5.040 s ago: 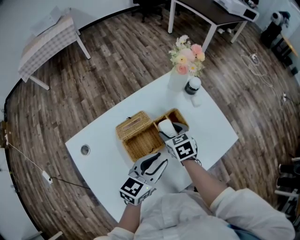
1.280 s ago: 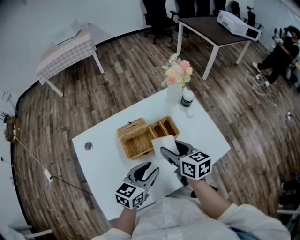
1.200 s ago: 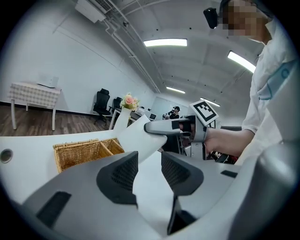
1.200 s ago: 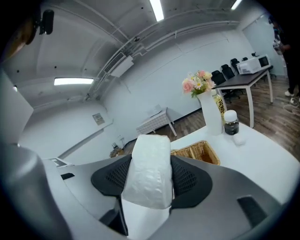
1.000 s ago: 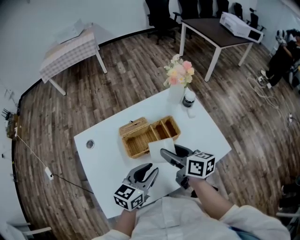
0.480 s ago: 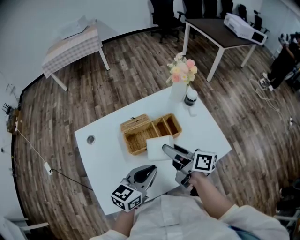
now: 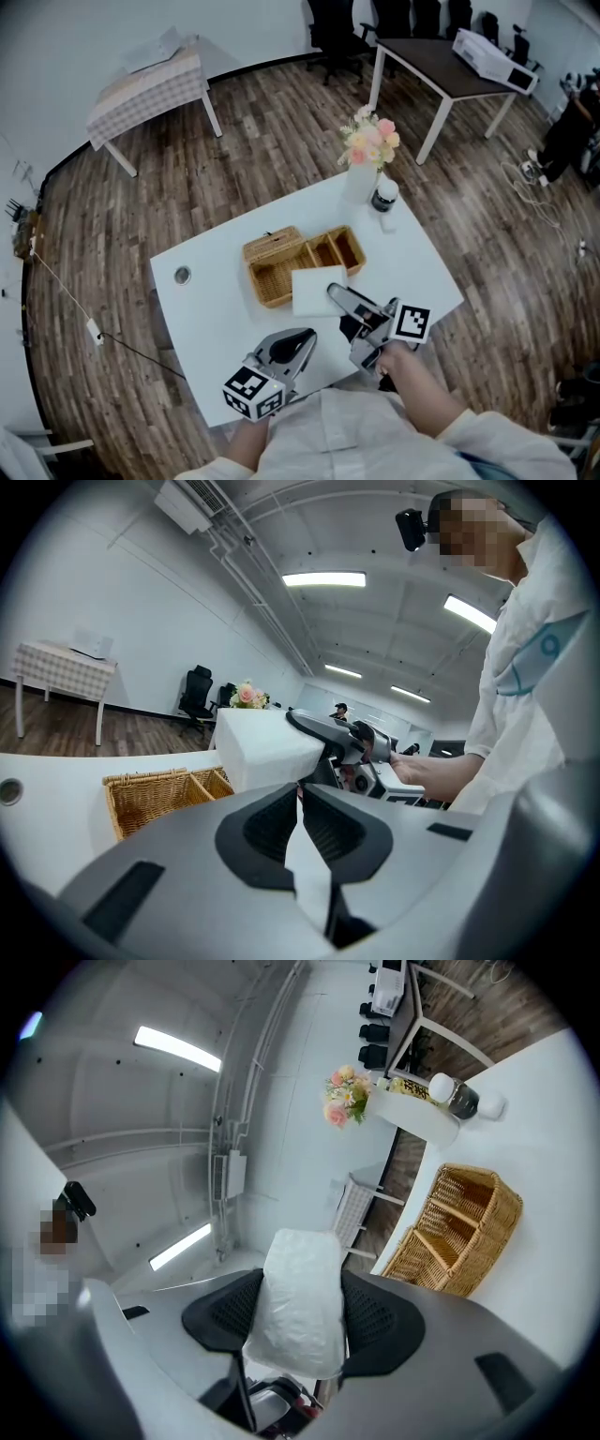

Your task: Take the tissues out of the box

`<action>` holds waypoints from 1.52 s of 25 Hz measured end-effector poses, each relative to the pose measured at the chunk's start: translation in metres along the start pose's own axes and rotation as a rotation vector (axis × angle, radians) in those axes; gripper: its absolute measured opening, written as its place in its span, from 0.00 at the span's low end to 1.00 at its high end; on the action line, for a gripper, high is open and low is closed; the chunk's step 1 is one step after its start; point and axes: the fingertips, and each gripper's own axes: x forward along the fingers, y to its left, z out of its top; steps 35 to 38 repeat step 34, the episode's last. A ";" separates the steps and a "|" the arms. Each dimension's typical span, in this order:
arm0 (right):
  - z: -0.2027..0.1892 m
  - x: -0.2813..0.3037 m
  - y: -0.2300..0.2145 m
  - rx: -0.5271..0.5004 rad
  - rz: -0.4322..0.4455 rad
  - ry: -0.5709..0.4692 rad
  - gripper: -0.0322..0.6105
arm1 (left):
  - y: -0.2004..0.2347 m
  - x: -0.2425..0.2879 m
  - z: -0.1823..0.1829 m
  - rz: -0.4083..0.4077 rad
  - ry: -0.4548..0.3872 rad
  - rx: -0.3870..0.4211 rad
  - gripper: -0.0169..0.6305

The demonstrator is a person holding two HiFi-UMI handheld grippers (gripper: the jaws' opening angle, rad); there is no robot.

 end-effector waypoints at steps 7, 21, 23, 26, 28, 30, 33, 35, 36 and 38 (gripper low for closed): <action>0.001 0.003 0.003 0.042 0.034 -0.013 0.47 | 0.002 0.002 0.004 -0.003 -0.014 -0.008 0.06; 0.001 0.005 0.000 0.058 0.034 -0.011 0.47 | 0.004 0.005 0.008 -0.014 -0.018 -0.016 0.05; 0.001 0.006 -0.002 0.062 0.035 -0.010 0.47 | 0.005 0.006 0.009 -0.011 -0.017 -0.018 0.05; 0.001 0.005 -0.004 0.069 0.036 -0.008 0.47 | 0.005 0.007 0.008 -0.013 -0.018 -0.019 0.05; 0.001 0.005 -0.005 0.072 0.032 -0.007 0.47 | 0.005 0.008 0.008 -0.016 -0.016 -0.020 0.05; 0.001 0.006 -0.005 0.073 0.031 -0.006 0.47 | 0.005 0.008 0.009 -0.017 -0.012 -0.019 0.05; 0.007 0.011 -0.007 0.053 0.040 -0.001 0.47 | 0.011 0.009 0.017 -0.012 -0.019 -0.001 0.05; 0.011 0.014 -0.007 0.042 0.044 0.001 0.47 | 0.014 0.009 0.020 -0.011 -0.025 0.009 0.05; 0.011 0.014 -0.007 0.042 0.044 0.001 0.47 | 0.014 0.009 0.020 -0.011 -0.025 0.009 0.05; 0.011 0.014 -0.007 0.042 0.044 0.001 0.47 | 0.014 0.009 0.020 -0.011 -0.025 0.009 0.05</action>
